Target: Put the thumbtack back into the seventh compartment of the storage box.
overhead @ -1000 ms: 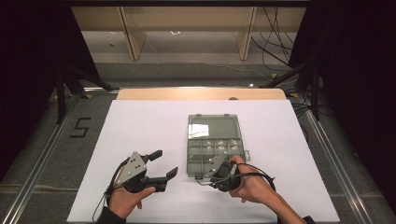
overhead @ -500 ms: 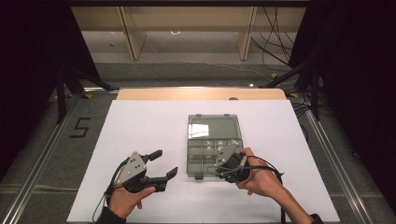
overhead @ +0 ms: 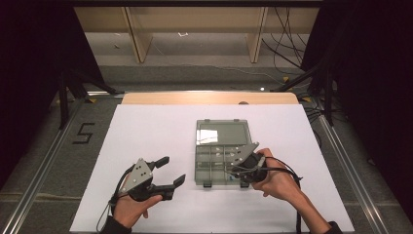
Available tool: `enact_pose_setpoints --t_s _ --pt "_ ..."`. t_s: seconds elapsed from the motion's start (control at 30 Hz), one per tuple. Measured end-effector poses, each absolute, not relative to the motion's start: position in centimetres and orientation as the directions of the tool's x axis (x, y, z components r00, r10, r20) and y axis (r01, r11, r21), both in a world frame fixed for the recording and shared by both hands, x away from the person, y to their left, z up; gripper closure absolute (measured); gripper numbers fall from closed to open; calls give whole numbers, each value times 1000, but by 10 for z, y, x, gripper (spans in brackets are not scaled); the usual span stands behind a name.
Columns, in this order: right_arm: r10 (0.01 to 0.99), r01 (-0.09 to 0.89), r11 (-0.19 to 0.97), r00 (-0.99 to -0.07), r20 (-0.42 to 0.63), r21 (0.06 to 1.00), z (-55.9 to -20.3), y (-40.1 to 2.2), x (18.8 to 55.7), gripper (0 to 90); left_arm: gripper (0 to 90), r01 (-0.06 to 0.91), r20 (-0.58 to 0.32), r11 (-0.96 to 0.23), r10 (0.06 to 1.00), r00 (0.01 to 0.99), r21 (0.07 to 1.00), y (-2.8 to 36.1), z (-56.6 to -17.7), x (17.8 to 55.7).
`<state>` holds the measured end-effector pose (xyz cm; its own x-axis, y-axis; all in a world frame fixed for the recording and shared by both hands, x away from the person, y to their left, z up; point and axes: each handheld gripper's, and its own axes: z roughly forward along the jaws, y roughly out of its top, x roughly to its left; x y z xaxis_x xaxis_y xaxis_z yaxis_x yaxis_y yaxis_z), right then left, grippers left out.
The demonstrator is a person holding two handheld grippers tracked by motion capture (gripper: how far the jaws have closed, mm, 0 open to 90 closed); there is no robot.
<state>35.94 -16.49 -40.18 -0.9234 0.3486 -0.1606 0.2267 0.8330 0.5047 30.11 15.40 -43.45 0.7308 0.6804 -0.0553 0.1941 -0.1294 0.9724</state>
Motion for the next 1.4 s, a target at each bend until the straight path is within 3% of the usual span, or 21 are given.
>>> enact_pose_setpoints --t_s 1.4 --pt "401 298 830 -906 -134 472 -431 -161 380 830 209 190 -50 -134 676 735 973 153 -435 301"
